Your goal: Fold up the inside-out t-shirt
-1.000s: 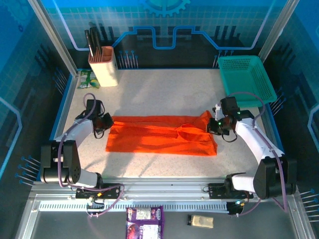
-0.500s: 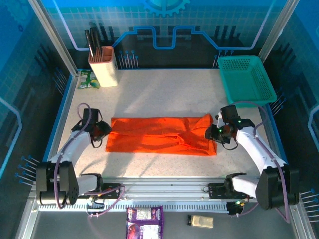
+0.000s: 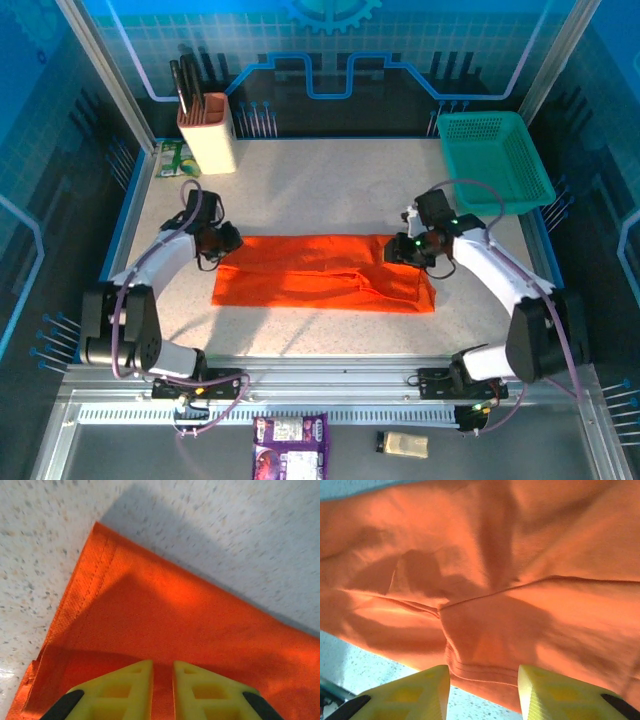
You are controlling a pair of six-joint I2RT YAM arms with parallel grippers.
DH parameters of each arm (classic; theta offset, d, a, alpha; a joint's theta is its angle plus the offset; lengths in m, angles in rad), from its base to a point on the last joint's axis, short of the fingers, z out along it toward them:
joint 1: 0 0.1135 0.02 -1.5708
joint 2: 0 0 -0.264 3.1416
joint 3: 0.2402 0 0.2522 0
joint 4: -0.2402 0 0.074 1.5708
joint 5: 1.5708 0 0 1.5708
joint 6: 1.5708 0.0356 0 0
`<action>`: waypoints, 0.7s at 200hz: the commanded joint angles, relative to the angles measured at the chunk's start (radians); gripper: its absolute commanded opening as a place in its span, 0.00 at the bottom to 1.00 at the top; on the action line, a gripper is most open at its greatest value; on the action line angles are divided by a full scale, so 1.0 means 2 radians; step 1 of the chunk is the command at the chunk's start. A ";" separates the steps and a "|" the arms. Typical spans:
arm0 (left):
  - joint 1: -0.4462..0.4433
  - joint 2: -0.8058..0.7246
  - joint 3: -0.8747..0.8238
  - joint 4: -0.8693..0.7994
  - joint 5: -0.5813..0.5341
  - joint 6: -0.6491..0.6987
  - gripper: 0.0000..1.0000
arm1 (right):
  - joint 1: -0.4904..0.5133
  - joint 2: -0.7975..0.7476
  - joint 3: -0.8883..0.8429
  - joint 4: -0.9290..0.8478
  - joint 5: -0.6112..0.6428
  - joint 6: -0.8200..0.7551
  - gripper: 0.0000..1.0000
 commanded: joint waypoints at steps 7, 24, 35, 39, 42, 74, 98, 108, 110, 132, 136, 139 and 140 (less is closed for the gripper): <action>0.001 0.043 0.009 -0.035 0.007 0.009 0.17 | 0.027 0.050 0.023 0.019 -0.037 -0.002 0.42; 0.002 0.057 -0.007 -0.024 0.006 0.003 0.17 | 0.033 0.066 0.020 0.029 -0.034 0.004 0.43; 0.003 0.065 -0.018 -0.014 0.007 -0.001 0.17 | 0.033 0.072 0.015 0.038 -0.044 0.009 0.42; 0.004 0.068 -0.021 -0.010 0.008 -0.002 0.16 | 0.033 0.073 0.012 0.043 -0.050 0.010 0.41; 0.004 0.070 -0.023 -0.007 0.008 -0.003 0.16 | 0.032 0.074 0.009 0.049 -0.057 0.012 0.40; 0.003 0.072 -0.029 0.011 0.012 -0.009 0.14 | 0.030 0.072 -0.018 0.061 -0.066 0.021 0.38; -0.004 0.042 -0.009 0.004 0.011 -0.009 0.16 | 0.009 0.040 -0.034 0.046 -0.039 0.020 0.39; -0.012 0.032 0.007 -0.009 0.010 -0.006 0.17 | -0.003 0.023 -0.042 0.038 -0.029 0.017 0.40; -0.014 0.030 0.010 -0.012 0.009 -0.005 0.17 | -0.007 0.020 -0.043 0.036 -0.027 0.017 0.40; -0.051 0.018 0.044 -0.032 0.011 -0.008 0.20 | -0.039 -0.020 -0.067 0.018 0.004 0.006 0.42; -0.060 0.018 0.049 -0.033 0.014 -0.011 0.21 | -0.045 -0.026 -0.070 0.017 0.010 0.005 0.42; -0.069 0.018 0.053 -0.032 0.018 -0.013 0.22 | -0.051 -0.031 -0.072 0.016 0.014 0.004 0.43; -0.072 0.019 0.055 -0.032 0.020 -0.013 0.22 | -0.052 -0.032 -0.074 0.016 0.015 0.004 0.43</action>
